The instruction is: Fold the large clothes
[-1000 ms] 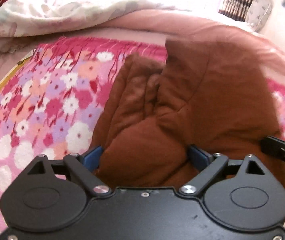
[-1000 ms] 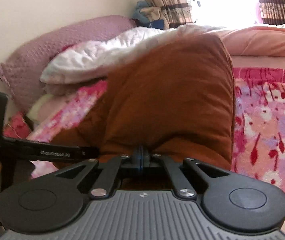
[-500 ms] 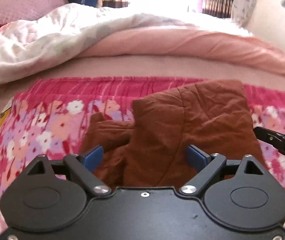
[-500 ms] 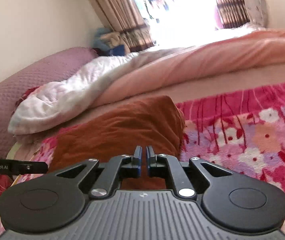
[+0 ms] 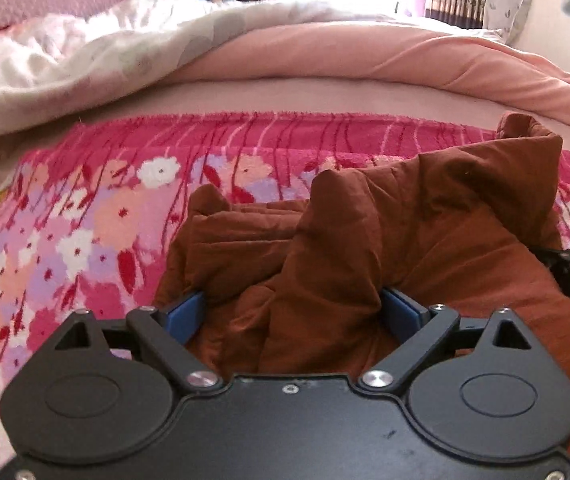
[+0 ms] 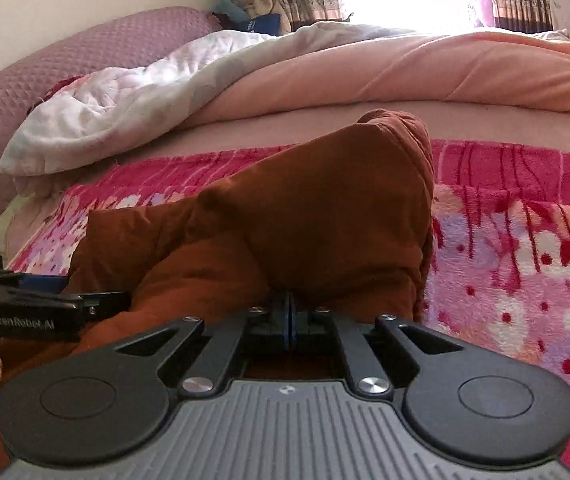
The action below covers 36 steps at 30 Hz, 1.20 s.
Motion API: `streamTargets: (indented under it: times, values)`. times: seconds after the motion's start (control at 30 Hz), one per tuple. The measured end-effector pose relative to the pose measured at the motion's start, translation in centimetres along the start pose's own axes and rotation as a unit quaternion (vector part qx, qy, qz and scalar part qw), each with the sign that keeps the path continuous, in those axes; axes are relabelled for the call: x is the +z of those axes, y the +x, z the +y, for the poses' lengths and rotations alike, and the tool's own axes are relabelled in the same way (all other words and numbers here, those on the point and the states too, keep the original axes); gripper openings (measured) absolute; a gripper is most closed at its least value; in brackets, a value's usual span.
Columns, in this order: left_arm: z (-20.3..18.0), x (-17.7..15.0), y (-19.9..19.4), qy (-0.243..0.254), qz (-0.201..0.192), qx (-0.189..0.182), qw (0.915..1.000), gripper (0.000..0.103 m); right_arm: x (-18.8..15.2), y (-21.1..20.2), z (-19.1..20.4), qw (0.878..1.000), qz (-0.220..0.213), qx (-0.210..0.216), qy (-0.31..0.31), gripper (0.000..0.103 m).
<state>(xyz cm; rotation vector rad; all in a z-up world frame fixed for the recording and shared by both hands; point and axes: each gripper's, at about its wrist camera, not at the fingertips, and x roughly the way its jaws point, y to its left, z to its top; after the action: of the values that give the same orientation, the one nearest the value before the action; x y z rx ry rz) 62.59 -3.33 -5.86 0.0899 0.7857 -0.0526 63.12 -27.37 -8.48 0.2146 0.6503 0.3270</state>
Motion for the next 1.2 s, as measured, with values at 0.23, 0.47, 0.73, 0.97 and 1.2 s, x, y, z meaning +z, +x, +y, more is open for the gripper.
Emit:
streamTargets:
  times: [0.23, 0.47, 0.73, 0.97, 1.2]
  values:
    - [1.0, -0.2, -1.9, -0.020, -0.009, -0.024, 0.9995, 0.096, -0.3, -1.4, 0.3, 1.000, -0.023, -0.009, -0.001, 0.005]
    - [3.3, -2.5, -7.5, 0.005, -0.018, 0.021, 0.9996, 0.096, -1.7, -8.6, -2.4, 0.996, -0.051, 0.034, 0.065, 0.050]
    - [6.0, -6.1, -8.1, -0.025, 0.003, 0.012, 0.9996, 0.096, -6.1, -12.5, -0.4, 0.998, -0.021, 0.051, 0.016, 0.038]
    - [7.3, -8.6, -3.6, -0.097, 0.017, -0.028, 0.9947, 0.100, -7.7, -9.7, 1.3, 1.000, -0.001, -0.007, -0.004, 0.040]
    - [8.8, -7.7, -3.6, -0.127, 0.035, -0.054, 0.9899, 0.099, -7.8, -10.4, 1.1, 1.000, -0.010, -0.010, 0.015, 0.040]
